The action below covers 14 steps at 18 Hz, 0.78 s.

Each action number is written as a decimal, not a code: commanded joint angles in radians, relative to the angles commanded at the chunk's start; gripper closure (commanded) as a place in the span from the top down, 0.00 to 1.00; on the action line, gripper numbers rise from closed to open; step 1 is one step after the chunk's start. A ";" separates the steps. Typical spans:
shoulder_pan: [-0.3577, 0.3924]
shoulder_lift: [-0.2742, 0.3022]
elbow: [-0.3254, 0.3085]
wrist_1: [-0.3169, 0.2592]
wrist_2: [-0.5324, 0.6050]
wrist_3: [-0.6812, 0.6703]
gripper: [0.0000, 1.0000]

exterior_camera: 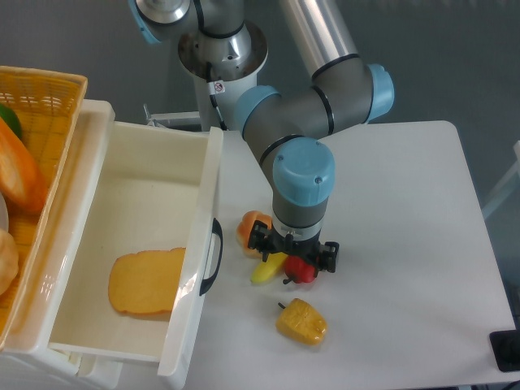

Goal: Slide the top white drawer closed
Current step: 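Lower the gripper beside the drawer front near its black handle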

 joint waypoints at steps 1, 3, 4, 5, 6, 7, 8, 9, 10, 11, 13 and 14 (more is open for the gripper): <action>-0.002 -0.002 0.000 0.000 0.000 -0.002 1.00; -0.005 -0.005 0.000 0.002 -0.005 -0.003 1.00; -0.009 -0.006 0.000 0.003 -0.009 -0.006 1.00; -0.011 -0.009 0.000 0.005 -0.009 -0.009 1.00; -0.012 -0.011 0.000 0.006 -0.009 -0.012 1.00; -0.012 -0.012 0.000 0.006 -0.009 -0.012 1.00; -0.015 -0.014 0.000 0.006 -0.009 -0.015 1.00; -0.024 -0.014 0.000 0.006 -0.009 -0.023 1.00; -0.026 -0.015 0.000 0.006 -0.011 -0.026 1.00; -0.028 -0.017 0.000 0.006 -0.011 -0.028 1.00; -0.037 -0.018 0.000 0.006 -0.017 -0.032 1.00; -0.038 -0.018 0.002 0.006 -0.025 -0.034 1.00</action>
